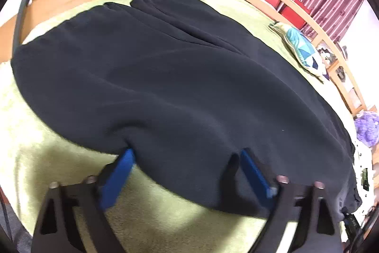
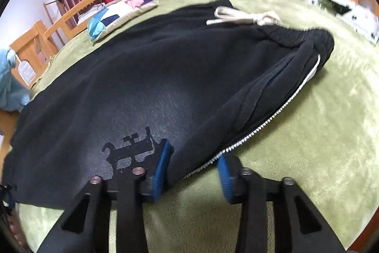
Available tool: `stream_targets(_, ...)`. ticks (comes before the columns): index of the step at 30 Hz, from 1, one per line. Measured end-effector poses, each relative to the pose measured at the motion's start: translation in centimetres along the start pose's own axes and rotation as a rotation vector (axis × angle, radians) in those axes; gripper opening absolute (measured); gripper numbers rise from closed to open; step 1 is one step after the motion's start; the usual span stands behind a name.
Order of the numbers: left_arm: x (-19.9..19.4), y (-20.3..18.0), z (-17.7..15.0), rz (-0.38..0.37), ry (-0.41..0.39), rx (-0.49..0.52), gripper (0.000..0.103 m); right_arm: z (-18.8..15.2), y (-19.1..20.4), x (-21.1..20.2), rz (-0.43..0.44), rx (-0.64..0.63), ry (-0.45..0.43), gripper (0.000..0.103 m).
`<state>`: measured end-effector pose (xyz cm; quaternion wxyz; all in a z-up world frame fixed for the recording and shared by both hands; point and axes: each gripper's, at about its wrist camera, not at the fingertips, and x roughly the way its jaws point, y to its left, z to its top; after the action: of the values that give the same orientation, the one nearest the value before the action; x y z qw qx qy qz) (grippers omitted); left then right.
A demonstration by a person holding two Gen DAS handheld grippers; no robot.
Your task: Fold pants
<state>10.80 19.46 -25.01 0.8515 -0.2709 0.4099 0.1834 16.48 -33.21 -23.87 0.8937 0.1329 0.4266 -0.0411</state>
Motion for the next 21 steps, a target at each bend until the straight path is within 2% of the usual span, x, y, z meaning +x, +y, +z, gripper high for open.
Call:
stream_targets(2, -0.3, 0.5, 0.1, 0.021, -0.016, -0.004, 0.057, -0.2, 0.4, -0.6, 0.007, 0.002, -0.031, 0.025)
stream_targets(3, -0.4, 0.8, 0.1, 0.021, -0.023, -0.012, 0.053, -0.3, 0.3, -0.9, 0.014, 0.013, -0.044, 0.024)
stream_targets(5, -0.8, 1.6, 0.2, 0.01, -0.035, -0.034, 0.035, -0.4, -0.3, -1.5, 0.05, 0.06, -0.062, 0.022)
stream_targets(6, -1.0, 1.8, 0.3, -0.006, -0.039, -0.046, 0.033, -0.3, -0.6, -1.6, 0.073, 0.088, -0.065, 0.02)
stream_targets(8, -1.3, 2.2, 0.6, -0.039, -0.042, -0.069, 0.022, -0.3, -1.2, -2.0, 0.118, 0.137, -0.072, 0.02)
stream_targets(10, -2.0, 2.7, 0.4, -0.045, -0.064, -0.068, 0.015, -0.3, -1.3, -2.3, 0.134, 0.153, -0.077, 0.019)
stream_targets(21, -5.2, 3.0, -0.1, -0.085, -0.129, -0.032, 0.011, -0.8, -1.7, -5.6, 0.164, 0.176, -0.13, 0.017)
